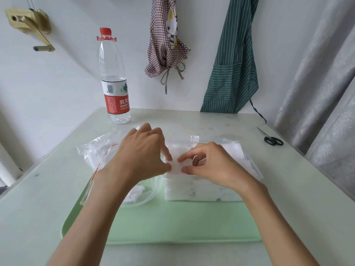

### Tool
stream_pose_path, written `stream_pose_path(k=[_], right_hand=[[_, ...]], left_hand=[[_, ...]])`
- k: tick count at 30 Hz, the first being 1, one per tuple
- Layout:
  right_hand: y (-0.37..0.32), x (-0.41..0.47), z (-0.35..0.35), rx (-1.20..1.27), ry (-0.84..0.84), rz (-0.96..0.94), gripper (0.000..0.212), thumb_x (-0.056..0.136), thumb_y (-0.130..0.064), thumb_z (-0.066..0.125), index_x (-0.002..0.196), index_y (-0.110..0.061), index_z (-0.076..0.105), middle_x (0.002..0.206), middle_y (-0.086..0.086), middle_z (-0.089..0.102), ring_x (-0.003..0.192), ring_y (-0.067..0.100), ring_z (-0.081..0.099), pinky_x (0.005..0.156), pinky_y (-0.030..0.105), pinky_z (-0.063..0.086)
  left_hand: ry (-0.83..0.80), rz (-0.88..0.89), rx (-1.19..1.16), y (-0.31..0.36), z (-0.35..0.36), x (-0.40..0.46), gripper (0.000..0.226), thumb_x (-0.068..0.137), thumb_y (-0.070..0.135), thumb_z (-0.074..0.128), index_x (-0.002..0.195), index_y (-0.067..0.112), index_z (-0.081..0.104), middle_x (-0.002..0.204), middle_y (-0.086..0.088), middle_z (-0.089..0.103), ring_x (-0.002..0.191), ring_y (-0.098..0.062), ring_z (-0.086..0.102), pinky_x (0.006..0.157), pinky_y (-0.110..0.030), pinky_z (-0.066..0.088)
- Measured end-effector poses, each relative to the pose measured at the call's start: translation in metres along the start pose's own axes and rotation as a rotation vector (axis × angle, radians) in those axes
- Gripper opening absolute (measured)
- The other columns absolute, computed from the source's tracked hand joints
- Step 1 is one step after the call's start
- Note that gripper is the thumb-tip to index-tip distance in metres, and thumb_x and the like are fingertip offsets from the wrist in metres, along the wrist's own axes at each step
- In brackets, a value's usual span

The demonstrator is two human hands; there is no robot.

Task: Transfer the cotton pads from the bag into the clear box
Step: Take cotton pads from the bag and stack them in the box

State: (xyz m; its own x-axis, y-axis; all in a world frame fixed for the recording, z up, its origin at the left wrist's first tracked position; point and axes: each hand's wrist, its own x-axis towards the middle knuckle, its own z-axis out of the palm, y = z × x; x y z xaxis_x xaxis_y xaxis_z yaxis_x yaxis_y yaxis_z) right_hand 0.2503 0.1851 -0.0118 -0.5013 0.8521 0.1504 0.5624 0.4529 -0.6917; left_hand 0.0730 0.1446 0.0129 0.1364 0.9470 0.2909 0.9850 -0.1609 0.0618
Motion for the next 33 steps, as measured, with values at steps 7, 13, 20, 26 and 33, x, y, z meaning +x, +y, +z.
stream_pose_path(k=[7,13,20,26,33], right_hand=[[-0.001,0.001,-0.003,-0.094,-0.117,0.043,0.026,0.078,-0.032,0.075,0.104,-0.032,0.072,0.078,-0.008,0.053,0.068,0.005,0.05,0.071,0.019,0.044],[0.002,0.006,-0.002,0.023,-0.189,0.155,0.025,0.075,-0.029,0.078,0.099,-0.03,0.073,0.066,-0.009,0.049,0.056,0.005,0.043,0.062,0.019,0.038],[0.004,0.004,-0.01,0.08,-0.151,0.1,0.02,0.073,-0.028,0.08,0.092,-0.03,0.074,0.066,-0.01,0.054,0.058,0.003,0.049,0.06,0.013,0.039],[-0.007,-0.004,-0.023,0.035,0.061,0.05,0.009,0.077,-0.026,0.076,0.082,-0.033,0.073,0.077,-0.009,0.066,0.07,0.009,0.054,0.064,0.011,0.041],[-0.062,-0.019,0.002,0.07,0.178,-0.201,0.015,0.08,-0.015,0.072,0.079,-0.029,0.075,0.072,-0.007,0.067,0.065,0.009,0.057,0.063,0.019,0.045]], left_hand=[[0.033,0.024,-0.016,0.001,0.002,0.0,0.012,0.077,0.04,0.066,0.086,0.042,0.072,0.105,0.017,0.053,0.099,-0.008,0.038,0.082,-0.022,0.031],[-0.046,-0.001,-0.014,0.001,0.012,0.003,0.014,0.076,0.043,0.067,0.089,0.041,0.072,0.108,0.016,0.054,0.103,-0.009,0.041,0.08,-0.022,0.03],[0.026,-0.045,-0.292,-0.01,0.011,-0.002,0.012,0.075,0.044,0.071,0.087,0.04,0.071,0.102,0.02,0.055,0.104,-0.009,0.045,0.084,-0.023,0.038],[0.016,-0.139,-0.409,-0.046,-0.008,-0.027,0.008,0.082,0.041,0.066,0.079,0.048,0.064,0.099,0.023,0.064,0.091,0.003,0.057,0.084,-0.03,0.047],[-0.277,-0.211,-0.294,-0.097,-0.02,-0.055,0.036,0.074,0.029,0.077,0.1,0.046,0.059,0.116,0.015,0.049,0.112,-0.006,0.043,0.096,-0.029,0.039]])
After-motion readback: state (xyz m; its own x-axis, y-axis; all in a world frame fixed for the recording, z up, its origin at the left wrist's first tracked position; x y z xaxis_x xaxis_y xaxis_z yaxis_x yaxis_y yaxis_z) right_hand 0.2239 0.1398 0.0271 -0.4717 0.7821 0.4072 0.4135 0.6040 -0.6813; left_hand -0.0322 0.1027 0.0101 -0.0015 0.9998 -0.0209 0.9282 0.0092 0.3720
